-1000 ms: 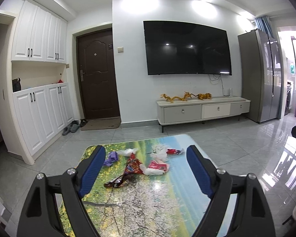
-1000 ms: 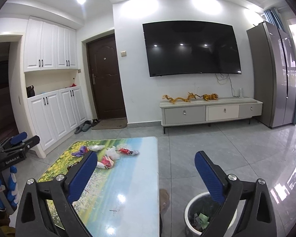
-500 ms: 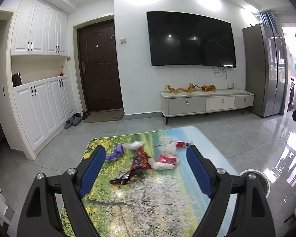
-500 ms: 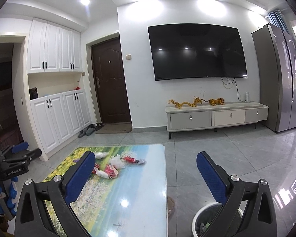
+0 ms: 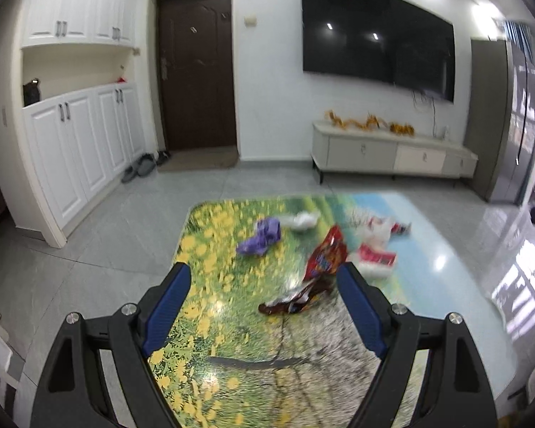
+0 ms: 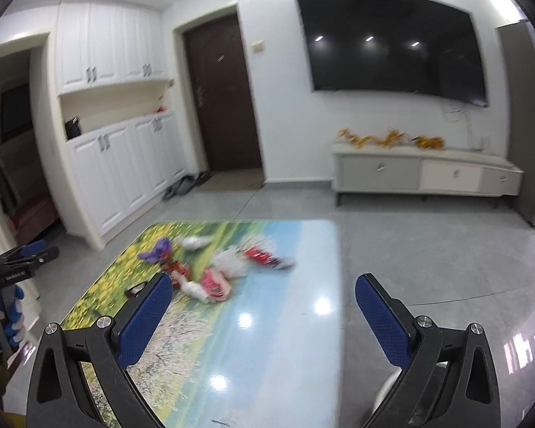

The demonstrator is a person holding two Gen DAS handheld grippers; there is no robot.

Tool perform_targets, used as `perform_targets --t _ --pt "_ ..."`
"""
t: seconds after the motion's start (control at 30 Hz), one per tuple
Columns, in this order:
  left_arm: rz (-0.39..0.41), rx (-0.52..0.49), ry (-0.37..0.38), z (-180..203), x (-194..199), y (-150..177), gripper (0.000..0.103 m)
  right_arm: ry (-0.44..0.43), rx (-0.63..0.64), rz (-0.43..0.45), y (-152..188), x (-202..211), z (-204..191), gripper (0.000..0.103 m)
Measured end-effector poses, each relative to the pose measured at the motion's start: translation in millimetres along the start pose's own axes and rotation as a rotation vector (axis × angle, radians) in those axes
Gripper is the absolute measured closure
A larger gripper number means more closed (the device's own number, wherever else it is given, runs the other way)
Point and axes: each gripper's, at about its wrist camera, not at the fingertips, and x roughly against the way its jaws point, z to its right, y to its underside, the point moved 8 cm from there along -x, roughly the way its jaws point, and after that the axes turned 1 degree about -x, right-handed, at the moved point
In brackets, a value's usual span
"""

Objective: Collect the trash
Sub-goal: 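Grasp the brown snack wrapper with the left tool while the right tool grasps a white tissue, then lift the brown wrapper and the tissue with both tools and carry them over the bin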

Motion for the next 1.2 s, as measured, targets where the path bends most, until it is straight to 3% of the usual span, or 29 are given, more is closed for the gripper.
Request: perform_targets --t 0.07,0.17,0.4,0.57,0.8,1.1,1.2 --pt "-0.040 -0.014 0.042 4 -19 8 0.020 -0.039 0.016 -0.048 2 -24 -12 0.025" --pt "-0.095 -0.043 0.117 19 -50 20 0.021 -0.095 0.057 -0.142 10 -71 -33 0.043" --pt "-0.183 -0.143 0.218 54 -113 34 0.027 -0.206 0.159 -0.313 40 -152 -79 0.052" --pt "-0.235 -0.182 0.235 56 -147 43 0.028 -0.250 0.226 -0.386 56 -194 -101 0.053" --pt "-0.287 -0.164 0.262 54 -170 55 0.042 -0.270 0.295 -0.442 72 -237 -119 0.057" --pt "-0.308 -0.129 0.291 57 -175 65 0.058 -0.258 0.330 -0.475 86 -259 -121 0.067" --pt "-0.311 -0.109 0.296 57 -173 66 0.063 -0.254 0.333 -0.478 88 -260 -120 0.077"
